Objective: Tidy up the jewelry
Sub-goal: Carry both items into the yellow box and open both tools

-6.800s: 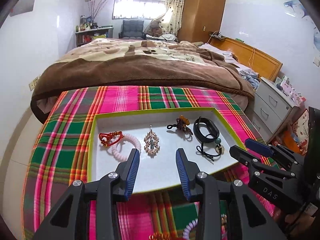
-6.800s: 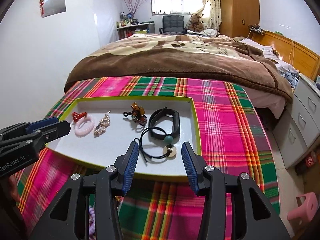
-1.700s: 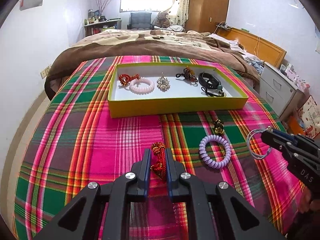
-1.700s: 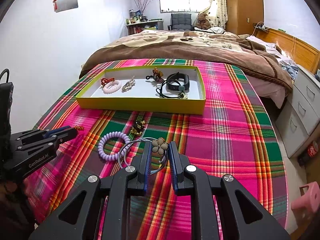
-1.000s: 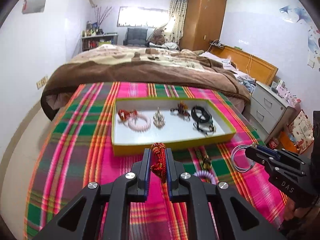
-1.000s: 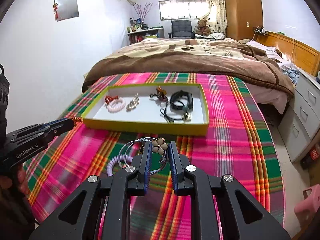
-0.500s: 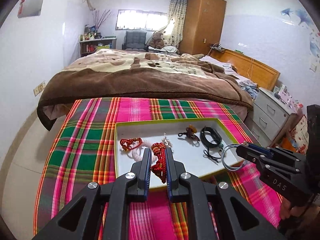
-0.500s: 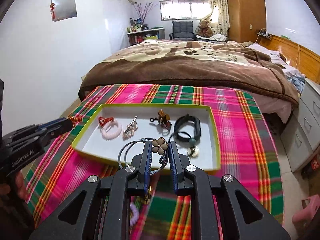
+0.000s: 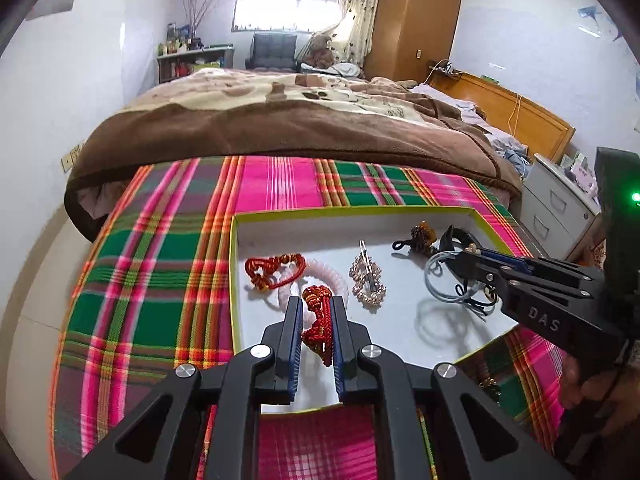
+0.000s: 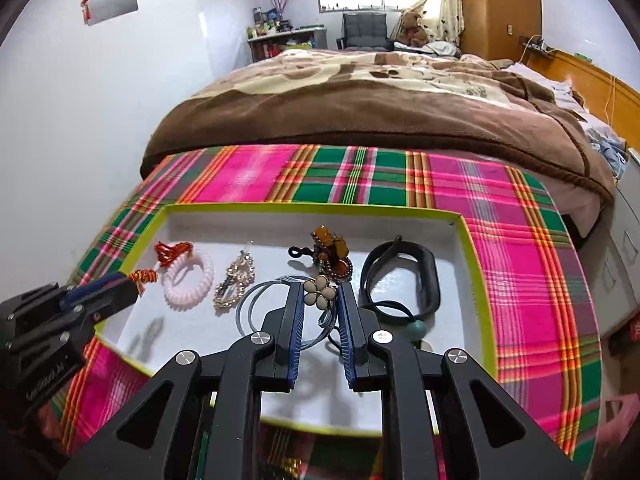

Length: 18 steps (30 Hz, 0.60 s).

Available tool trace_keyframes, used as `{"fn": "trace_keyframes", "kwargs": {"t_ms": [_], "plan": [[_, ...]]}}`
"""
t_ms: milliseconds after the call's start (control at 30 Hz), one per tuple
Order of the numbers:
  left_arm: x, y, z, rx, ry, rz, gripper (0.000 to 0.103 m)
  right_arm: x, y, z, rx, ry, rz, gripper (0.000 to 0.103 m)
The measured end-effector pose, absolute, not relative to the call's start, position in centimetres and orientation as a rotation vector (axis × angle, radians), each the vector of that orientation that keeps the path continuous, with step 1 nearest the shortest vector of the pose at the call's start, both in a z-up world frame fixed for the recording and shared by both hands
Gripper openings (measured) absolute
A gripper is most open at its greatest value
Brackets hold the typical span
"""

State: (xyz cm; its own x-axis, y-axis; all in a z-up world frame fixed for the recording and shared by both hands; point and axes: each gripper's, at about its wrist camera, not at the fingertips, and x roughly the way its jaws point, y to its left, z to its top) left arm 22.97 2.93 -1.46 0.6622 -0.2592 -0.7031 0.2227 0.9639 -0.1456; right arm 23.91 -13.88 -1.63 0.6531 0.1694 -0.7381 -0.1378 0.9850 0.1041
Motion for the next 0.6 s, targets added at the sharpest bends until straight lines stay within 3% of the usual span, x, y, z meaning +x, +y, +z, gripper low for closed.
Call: {"fn": "trace_keyframes", "kwargs": {"t_ms": [600], "plan": [[23.3, 2.2, -3.3, -0.037, 0.865, -0.268, 0.015, 25.1, -12.6, -3.6, -0.035, 0.889, 0.161, 0.018]]}}
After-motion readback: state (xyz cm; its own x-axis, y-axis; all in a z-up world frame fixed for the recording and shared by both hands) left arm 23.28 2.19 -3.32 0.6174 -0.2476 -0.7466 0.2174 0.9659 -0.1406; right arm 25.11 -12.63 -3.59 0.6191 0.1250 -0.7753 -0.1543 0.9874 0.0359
